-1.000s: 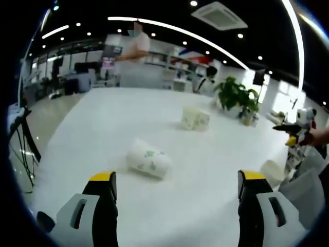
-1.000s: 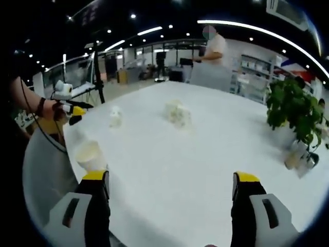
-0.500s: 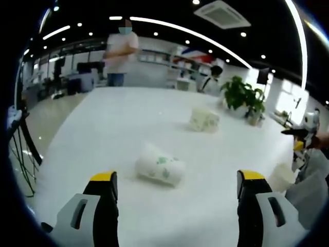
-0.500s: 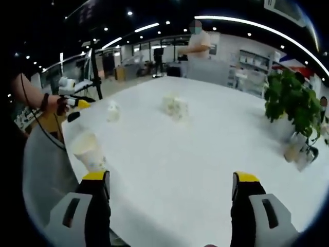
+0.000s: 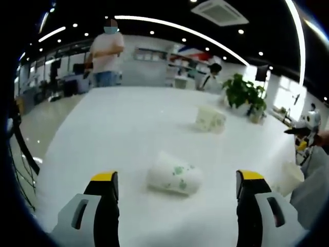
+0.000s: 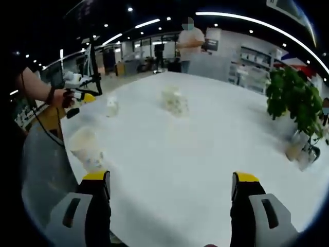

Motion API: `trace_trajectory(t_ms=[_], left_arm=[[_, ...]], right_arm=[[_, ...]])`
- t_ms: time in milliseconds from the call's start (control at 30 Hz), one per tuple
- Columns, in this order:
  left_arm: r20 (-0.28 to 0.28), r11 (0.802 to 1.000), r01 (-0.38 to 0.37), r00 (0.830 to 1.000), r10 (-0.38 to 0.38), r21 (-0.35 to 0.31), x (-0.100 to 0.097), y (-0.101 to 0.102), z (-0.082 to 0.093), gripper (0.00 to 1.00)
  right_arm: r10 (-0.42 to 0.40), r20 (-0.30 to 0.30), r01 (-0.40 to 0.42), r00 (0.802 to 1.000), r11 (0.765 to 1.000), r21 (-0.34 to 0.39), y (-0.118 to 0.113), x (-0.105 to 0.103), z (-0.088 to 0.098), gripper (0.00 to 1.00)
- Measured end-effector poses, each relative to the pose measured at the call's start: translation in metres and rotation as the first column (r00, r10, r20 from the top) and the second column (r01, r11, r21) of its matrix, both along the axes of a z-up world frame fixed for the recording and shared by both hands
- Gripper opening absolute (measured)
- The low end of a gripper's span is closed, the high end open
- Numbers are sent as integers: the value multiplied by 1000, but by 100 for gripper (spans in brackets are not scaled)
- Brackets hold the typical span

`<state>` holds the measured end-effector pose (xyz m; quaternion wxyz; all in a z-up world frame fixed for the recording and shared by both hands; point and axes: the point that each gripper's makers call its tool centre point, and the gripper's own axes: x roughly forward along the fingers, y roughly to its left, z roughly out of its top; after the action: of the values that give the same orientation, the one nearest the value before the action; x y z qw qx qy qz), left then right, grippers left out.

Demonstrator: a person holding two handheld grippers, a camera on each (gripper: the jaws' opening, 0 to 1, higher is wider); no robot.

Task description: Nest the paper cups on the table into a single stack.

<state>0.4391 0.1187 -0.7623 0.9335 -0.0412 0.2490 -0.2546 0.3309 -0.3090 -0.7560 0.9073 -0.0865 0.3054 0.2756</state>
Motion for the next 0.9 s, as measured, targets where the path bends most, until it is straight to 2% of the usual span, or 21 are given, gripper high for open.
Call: trace_trajectory(t_ms=[133, 300, 600, 900], left_arm=[[-8, 1000, 26, 1000, -26, -4, 5, -2, -4, 91], [-13, 999, 43, 999, -43, -10, 12, -3, -8, 89], [-36, 997, 76, 996, -77, -34, 12, -7, -18, 81], [-44, 993, 104, 993, -107, -54, 11, -10, -20, 70]], right_arm=[[-14, -5, 14, 1000, 1000, 19, 1, 2, 0, 97], [-6, -12, 6, 1000, 1000, -1, 0, 2, -4, 97], [-27, -17, 27, 1000, 1000, 4, -5, 3, -6, 97], [-29, -22, 29, 999, 1000, 4, -4, 1, -7, 97]])
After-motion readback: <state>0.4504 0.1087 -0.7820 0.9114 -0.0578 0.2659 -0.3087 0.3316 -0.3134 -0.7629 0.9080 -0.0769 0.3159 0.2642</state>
